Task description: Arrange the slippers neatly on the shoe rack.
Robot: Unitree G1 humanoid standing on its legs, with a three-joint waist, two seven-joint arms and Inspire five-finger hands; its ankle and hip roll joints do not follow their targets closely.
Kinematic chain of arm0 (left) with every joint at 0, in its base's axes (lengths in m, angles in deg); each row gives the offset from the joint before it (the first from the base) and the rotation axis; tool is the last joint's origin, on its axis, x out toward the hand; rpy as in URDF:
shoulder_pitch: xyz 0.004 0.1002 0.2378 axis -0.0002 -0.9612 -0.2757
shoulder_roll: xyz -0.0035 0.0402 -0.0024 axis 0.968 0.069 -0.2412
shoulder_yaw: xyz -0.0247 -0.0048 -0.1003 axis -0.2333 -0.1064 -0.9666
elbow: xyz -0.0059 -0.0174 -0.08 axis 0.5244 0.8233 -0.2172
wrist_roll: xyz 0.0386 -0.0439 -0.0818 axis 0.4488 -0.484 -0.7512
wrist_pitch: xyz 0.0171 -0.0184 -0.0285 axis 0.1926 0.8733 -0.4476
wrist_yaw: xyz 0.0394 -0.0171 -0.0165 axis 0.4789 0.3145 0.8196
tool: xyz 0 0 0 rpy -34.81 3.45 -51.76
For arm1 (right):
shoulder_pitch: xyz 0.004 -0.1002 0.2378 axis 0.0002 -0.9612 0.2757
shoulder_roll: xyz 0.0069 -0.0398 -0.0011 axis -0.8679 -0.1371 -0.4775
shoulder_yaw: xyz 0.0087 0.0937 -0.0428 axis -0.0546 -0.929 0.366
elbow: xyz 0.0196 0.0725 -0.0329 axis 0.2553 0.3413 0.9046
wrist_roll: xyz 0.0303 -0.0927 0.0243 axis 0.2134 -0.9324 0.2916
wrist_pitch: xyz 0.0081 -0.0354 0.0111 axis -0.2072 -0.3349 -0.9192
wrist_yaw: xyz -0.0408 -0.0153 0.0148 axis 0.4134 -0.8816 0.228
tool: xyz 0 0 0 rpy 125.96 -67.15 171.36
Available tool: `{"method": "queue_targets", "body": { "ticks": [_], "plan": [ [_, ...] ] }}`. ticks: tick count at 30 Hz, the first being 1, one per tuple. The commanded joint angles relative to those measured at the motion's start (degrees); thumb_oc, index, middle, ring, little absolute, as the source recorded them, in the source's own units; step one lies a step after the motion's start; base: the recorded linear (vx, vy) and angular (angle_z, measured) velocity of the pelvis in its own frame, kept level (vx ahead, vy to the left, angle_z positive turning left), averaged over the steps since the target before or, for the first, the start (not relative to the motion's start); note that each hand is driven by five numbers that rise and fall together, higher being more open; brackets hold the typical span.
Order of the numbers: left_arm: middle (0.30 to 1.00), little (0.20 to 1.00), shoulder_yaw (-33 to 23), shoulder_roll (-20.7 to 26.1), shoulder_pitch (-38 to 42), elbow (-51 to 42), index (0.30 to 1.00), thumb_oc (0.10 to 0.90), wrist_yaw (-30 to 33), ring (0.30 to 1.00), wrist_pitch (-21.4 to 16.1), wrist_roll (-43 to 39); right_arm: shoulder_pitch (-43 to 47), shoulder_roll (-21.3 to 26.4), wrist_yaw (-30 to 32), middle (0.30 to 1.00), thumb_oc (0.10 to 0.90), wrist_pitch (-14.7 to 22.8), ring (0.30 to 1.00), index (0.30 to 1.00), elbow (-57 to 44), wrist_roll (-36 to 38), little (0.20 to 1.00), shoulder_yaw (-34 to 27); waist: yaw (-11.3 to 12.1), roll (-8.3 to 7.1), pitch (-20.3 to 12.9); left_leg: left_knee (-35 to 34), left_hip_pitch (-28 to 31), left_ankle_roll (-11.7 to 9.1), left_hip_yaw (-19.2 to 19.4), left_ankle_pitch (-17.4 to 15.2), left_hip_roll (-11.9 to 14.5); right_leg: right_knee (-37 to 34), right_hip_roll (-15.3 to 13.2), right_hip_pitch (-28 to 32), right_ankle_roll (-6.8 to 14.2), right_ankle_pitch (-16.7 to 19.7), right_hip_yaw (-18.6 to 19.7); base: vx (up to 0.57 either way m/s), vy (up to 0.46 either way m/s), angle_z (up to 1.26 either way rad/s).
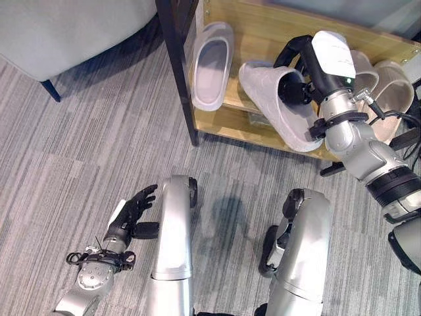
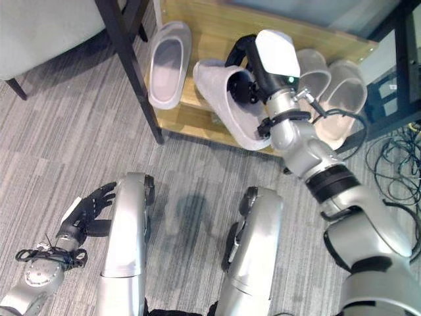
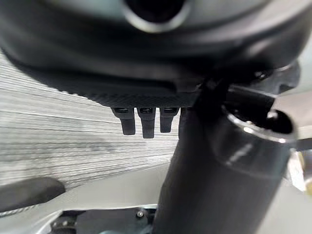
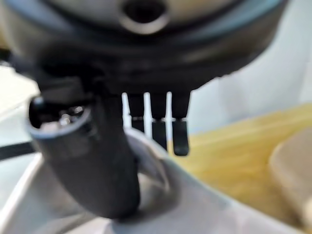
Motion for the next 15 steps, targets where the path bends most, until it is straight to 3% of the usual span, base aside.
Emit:
{"method": "queue_targets", "body": {
  "ticks": [1, 15],
  "plan": [
    [0.9, 0.9, 2.6, -0.7, 5.3, 1.7, 0.9, 0.8, 3.7, 0.9, -1.8, -0.2, 14.4, 2.4, 4.9, 0.3, 0.4, 0.1, 0.3, 0.3, 3.7, 2.8, 0.3, -2.0, 1.8, 0.57, -2.0, 3.1, -3.5, 7.9, 5.9, -3.8, 3.0, 3.0, -3.1, -1.2, -9.7, -2.2, -3.3, 0.0, 0.0, 0.0],
    [0.9, 0.9, 4.9, -1.4, 7.5, 5.3, 0.9, 0.8, 3.9, 0.9, -3.3, -2.4, 19.1, -1.3, 3.8, 0.3, 0.4, 0.3, 0.3, 0.3, 15.0, 6.3, 0.3, 3.5, 2.7, 0.66, -2.0, 2.2, -3.5, 7.3, 6.6, -3.9, 2.6, 3.0, -3.7, -1.2, -9.7, -2.1, -2.4, 0.0, 0.006, 0.0]
  ]
}}
